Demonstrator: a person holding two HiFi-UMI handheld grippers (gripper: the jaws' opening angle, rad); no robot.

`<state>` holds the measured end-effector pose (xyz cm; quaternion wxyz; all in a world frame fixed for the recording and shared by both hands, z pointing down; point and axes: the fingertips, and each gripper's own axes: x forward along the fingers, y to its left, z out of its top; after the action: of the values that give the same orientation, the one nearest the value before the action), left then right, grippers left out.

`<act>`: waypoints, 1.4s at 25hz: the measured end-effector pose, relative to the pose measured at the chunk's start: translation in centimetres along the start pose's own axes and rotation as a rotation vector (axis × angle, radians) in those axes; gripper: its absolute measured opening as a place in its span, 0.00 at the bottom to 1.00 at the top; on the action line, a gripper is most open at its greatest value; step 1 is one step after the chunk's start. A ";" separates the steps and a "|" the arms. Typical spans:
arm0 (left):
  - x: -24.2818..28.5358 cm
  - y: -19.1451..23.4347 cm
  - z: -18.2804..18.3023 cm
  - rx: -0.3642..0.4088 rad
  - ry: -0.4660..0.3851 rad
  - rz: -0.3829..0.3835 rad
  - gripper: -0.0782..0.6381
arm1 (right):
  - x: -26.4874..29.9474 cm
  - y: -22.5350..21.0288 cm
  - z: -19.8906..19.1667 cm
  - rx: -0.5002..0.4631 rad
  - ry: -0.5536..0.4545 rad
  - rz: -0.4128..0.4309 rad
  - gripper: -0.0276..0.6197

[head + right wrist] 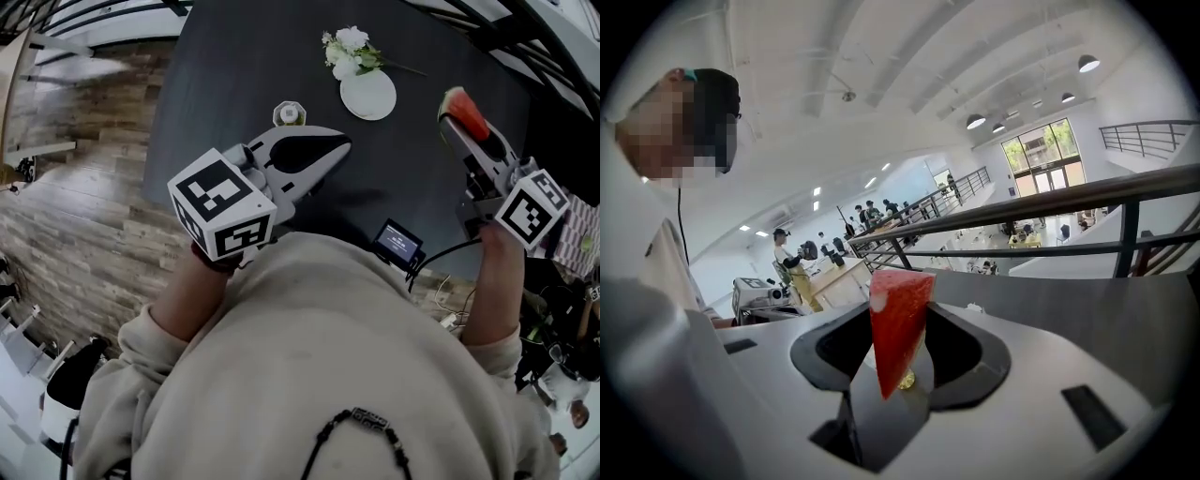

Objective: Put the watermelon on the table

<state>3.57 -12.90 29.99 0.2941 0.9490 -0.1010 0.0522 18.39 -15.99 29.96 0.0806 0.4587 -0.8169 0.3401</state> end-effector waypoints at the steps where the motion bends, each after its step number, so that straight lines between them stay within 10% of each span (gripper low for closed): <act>1: -0.1 0.1 -0.1 -0.001 0.000 0.007 0.11 | 0.4 -0.2 0.0 -0.004 0.004 0.003 0.32; 35: 0.1 1.3 -2.3 -0.024 -0.020 0.129 0.11 | 6.2 -6.6 -2.9 -0.062 0.137 -0.016 0.32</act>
<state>3.30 -12.65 32.54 0.3006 0.9373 -0.1654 0.0604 19.70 -20.75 38.04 0.1533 0.4383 -0.8159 0.3446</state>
